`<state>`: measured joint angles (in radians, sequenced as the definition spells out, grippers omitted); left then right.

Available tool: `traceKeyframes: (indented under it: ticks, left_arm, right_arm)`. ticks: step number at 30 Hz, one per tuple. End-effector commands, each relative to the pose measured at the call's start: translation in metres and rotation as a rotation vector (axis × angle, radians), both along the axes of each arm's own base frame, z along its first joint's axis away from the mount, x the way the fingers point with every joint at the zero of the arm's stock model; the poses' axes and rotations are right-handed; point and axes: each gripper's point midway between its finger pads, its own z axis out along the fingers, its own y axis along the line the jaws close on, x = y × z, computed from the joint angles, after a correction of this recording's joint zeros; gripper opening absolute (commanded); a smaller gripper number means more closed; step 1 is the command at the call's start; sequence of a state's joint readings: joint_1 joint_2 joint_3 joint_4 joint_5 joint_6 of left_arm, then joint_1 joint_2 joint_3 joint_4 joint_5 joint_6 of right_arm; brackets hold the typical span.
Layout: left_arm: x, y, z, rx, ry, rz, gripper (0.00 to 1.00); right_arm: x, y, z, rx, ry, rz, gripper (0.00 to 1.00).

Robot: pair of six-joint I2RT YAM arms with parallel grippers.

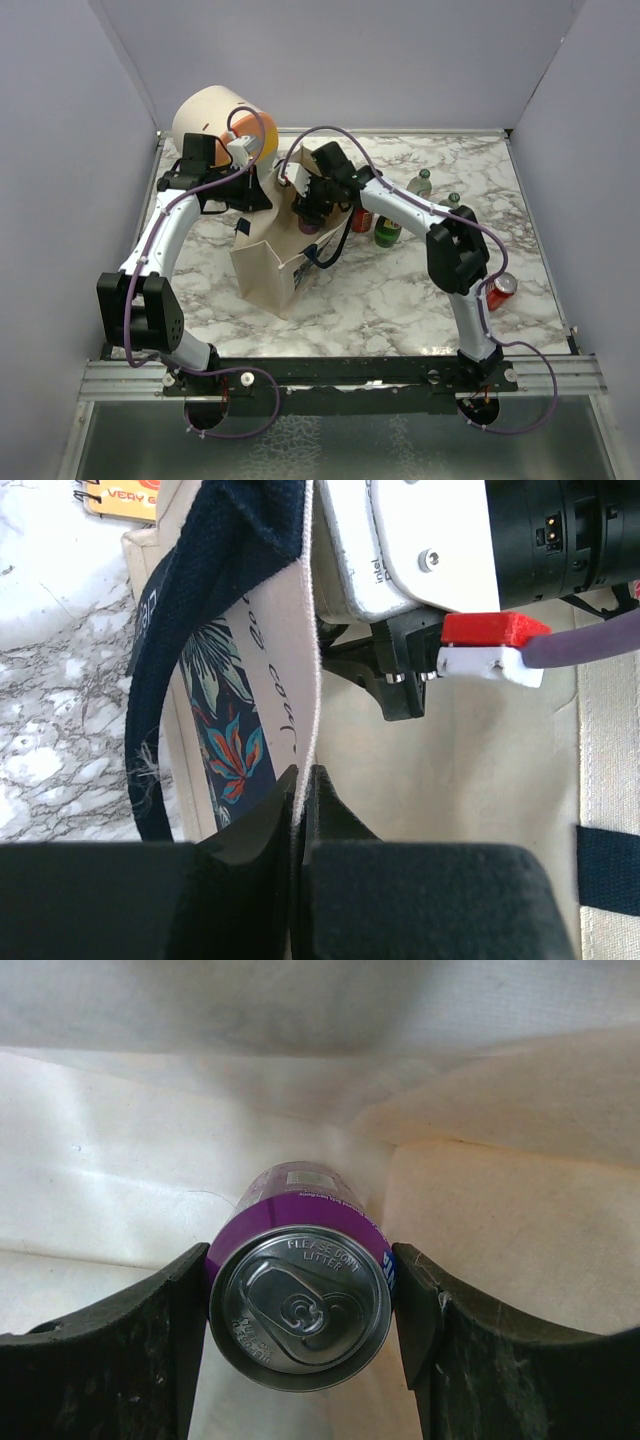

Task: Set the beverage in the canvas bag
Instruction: Place the drink in the canvas bag.

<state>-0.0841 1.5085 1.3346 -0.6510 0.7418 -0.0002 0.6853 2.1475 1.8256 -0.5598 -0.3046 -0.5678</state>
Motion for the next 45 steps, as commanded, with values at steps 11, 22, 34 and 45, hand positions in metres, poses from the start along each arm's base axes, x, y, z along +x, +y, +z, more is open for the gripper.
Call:
traceKeyframes:
  ticks: [11, 22, 34, 45]
  left_arm:
    - [0.002, -0.004, 0.000, -0.015, 0.022, -0.044, 0.00]
    - [0.003, -0.003, 0.003, -0.016, 0.018, -0.023, 0.00]
    - [0.011, 0.003, 0.002, 0.013, 0.006, 0.027, 0.00]
    - [0.010, 0.002, 0.003, 0.008, 0.011, 0.035, 0.00]
  right_arm:
    - [0.028, 0.008, 0.000, 0.004, -0.005, -0.118, 0.08]
    - [0.021, 0.009, 0.007, 0.025, 0.021, -0.119, 0.43]
    - [0.026, 0.018, 0.029, 0.079, -0.004, -0.119, 0.78]
    - [0.017, 0.023, 0.043, 0.116, 0.013, -0.081, 0.90]
